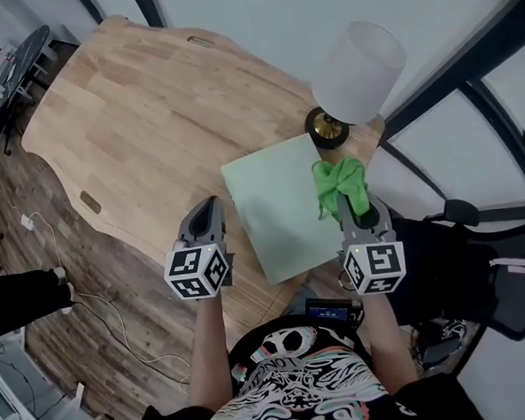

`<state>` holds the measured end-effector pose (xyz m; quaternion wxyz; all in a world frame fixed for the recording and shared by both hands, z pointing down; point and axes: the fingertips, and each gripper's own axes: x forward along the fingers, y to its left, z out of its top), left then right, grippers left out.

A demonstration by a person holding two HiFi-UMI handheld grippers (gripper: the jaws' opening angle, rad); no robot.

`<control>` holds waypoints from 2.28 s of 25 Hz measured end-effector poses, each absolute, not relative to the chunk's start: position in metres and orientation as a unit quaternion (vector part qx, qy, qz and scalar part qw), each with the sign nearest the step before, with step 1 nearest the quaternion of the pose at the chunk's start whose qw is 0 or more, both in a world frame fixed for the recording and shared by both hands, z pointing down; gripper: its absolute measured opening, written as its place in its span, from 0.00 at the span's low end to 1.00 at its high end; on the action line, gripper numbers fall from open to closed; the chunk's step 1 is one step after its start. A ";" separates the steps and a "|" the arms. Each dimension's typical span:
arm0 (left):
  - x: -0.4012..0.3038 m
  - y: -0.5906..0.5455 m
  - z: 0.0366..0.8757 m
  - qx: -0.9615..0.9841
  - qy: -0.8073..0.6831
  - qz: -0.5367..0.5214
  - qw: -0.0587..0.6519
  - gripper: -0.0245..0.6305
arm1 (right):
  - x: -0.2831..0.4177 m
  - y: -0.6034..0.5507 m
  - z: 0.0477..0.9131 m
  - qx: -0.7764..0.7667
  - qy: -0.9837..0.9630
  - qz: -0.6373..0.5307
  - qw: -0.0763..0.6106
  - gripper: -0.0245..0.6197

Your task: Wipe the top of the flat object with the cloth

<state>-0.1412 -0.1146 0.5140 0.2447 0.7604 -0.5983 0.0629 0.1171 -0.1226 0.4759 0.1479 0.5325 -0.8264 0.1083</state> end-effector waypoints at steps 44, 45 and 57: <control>-0.111 -0.125 0.607 0.750 -0.543 0.085 0.368 0.18 | 0.066 -0.227 0.590 0.426 -0.830 0.168 0.319 0.17; -0.110 -0.125 0.607 0.751 -0.540 0.084 0.370 0.18 | 0.065 -0.226 0.593 0.421 -0.828 0.169 0.330 0.17; -0.109 -0.125 0.610 0.750 -0.531 0.072 0.388 0.16 | 0.062 -0.227 0.604 0.412 -0.817 0.167 0.369 0.17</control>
